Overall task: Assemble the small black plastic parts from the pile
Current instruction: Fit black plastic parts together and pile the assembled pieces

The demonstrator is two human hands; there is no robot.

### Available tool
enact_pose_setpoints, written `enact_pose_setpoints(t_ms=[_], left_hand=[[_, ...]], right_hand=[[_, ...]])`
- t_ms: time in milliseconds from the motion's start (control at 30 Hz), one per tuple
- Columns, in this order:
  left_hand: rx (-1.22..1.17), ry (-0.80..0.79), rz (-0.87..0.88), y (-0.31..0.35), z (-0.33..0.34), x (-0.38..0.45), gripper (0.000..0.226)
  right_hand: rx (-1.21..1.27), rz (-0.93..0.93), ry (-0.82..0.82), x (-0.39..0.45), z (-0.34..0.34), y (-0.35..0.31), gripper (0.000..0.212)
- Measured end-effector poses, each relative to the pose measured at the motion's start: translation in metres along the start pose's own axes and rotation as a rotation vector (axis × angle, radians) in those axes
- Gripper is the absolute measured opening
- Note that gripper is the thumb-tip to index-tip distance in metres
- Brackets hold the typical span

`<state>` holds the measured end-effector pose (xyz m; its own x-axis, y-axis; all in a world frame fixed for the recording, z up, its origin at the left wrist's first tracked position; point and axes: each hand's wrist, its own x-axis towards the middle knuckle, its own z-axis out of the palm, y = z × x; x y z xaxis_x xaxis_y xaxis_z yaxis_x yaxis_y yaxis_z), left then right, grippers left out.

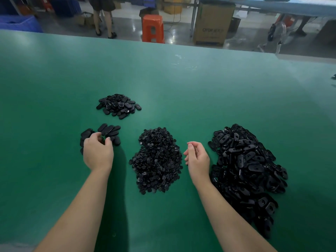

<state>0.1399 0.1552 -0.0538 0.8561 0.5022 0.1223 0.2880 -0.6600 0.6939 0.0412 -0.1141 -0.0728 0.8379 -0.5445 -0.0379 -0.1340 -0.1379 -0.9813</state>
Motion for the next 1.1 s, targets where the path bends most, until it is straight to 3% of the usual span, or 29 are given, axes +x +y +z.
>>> enact_pose_setpoints(t_ms=[100,233,500,700,833,933,1100], left_hand=[[-0.061,0.018,0.114,0.004,0.006,-0.011,0.031],[-0.138,-0.102,0.323,0.020,0.022,-0.032,0.024],[-0.130,-0.213,0.312,0.014,0.043,-0.044,0.024],[-0.034,-0.256,0.359,0.014,0.044,-0.048,0.020],[-0.021,-0.255,0.369,0.014,0.045,-0.047,0.019],[-0.025,-0.256,0.366,0.013,0.046,-0.048,0.018],[-0.029,-0.252,0.353,0.012,0.047,-0.046,0.020]], right_hand=[[-0.037,0.003,0.005,0.000,0.001,0.000,0.013],[-0.138,-0.007,0.020,0.001,0.002,0.001,0.019],[-0.231,-0.014,-0.008,0.000,0.003,-0.002,0.021],[-0.384,0.013,-0.255,0.014,-0.005,-0.017,0.010],[-0.886,-0.163,-0.194,0.041,-0.033,-0.031,0.020],[-1.213,-0.079,-0.215,0.058,-0.054,-0.038,0.029],[-1.452,-0.009,-0.261,0.067,-0.069,-0.041,0.017]])
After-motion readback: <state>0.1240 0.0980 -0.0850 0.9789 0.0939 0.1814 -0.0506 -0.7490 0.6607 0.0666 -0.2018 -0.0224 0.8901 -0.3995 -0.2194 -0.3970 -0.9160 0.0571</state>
